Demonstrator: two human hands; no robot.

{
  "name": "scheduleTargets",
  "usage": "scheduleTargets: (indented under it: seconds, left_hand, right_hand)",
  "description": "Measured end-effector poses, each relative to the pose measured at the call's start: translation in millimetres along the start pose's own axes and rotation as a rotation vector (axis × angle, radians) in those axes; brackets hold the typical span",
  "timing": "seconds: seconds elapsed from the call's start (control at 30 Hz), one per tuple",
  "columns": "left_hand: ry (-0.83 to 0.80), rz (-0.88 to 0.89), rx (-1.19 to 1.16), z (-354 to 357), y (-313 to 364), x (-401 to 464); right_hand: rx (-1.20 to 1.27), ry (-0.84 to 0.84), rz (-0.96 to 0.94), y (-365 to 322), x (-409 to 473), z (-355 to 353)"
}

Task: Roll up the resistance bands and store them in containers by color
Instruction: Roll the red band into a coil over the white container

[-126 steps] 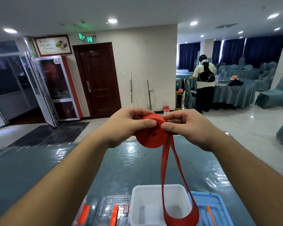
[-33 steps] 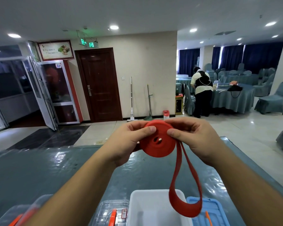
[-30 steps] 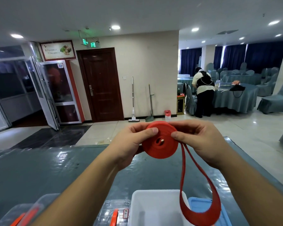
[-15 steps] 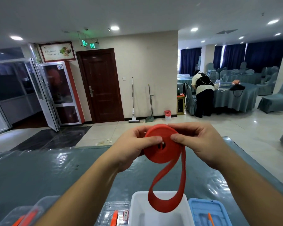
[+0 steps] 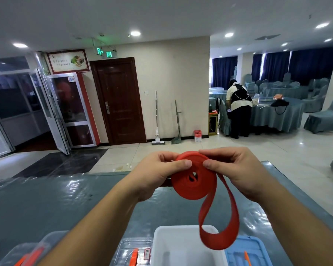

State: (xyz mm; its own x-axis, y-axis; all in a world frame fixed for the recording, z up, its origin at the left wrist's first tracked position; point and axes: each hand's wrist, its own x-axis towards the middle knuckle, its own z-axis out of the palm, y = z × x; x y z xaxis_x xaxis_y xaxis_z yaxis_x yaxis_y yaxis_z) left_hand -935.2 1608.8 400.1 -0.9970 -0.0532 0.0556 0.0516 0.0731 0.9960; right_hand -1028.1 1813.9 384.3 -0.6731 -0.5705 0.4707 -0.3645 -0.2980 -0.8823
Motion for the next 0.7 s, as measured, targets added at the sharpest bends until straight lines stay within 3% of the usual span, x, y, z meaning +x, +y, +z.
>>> scheduleTargets:
  seconds: [0.27,0.47,0.7]
  left_hand:
    - [0.093,0.047,-0.168,6,-8,3]
    - [-0.006,0.030,0.053,2,-1,1]
    - [0.102,0.089,-0.211,12,-4,2]
  right_hand:
    - [0.155,0.055,0.030,11,-2,2]
    - [-0.006,-0.042,0.060,0,-2,-3]
    - [0.180,0.050,0.013,5,0,-2]
